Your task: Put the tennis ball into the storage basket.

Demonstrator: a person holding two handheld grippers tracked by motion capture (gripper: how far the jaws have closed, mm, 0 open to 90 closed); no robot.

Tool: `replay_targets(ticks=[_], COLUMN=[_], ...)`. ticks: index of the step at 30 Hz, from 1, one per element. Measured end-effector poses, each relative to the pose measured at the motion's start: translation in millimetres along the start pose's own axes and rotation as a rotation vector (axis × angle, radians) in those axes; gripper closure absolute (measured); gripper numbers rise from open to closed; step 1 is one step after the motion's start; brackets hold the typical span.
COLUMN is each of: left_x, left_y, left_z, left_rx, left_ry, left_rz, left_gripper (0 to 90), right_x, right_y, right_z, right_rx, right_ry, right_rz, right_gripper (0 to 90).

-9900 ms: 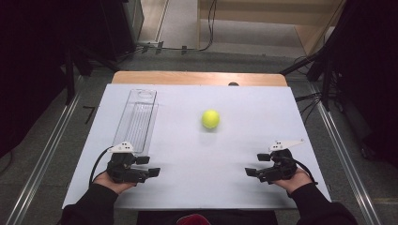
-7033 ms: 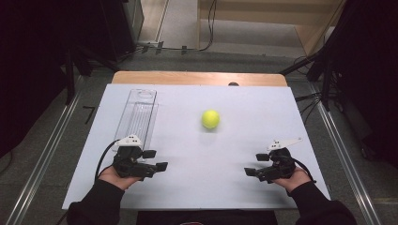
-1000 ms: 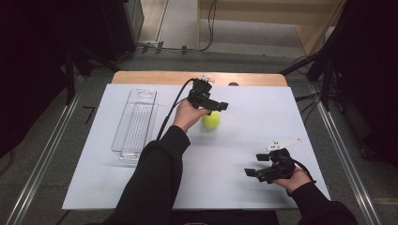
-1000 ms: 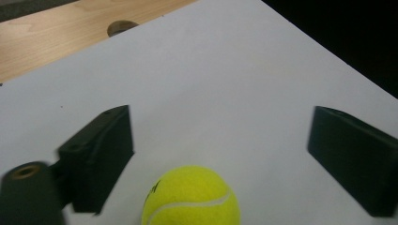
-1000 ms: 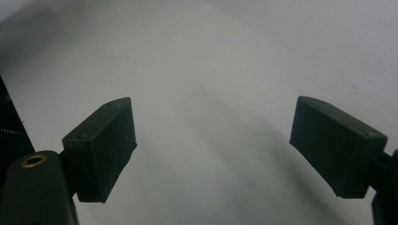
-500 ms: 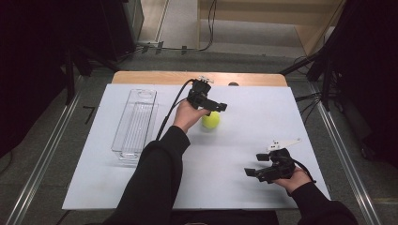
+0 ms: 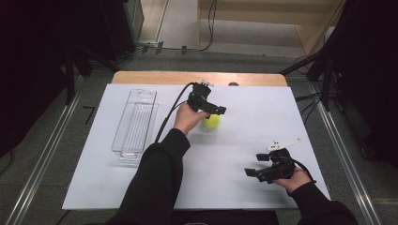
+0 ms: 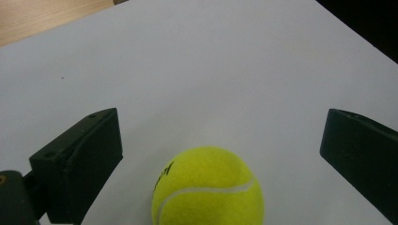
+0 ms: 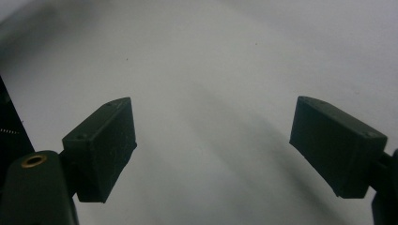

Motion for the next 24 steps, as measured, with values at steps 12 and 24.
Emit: replay_targets(ticks=[12,24], left_x=[-12.1,-23.0], left_y=[4.5,11.7], left_z=[2.2,3.5], left_rx=[-0.005,-0.01], left_ry=[-0.002,0.0], left_rz=[0.018,0.034], left_gripper=[1.9,1.9], right_x=[0.0,-0.1], right_y=[0.2,0.3], right_z=[-0.1,-0.2], right_rx=[0.0,-0.001], right_ry=[0.001,0.0], right_rz=[0.001,0.002], right_gripper=[12.7,12.7])
Point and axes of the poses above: each handheld gripper's, and its own axes: y roughly forward along the jaws, x roughly out of its top, z roughly to its left, the point moved 9 cm from there along y, roughly forward along the jaws, and after that the axes turned 2 degrees about -z, right-handed, at the moved point
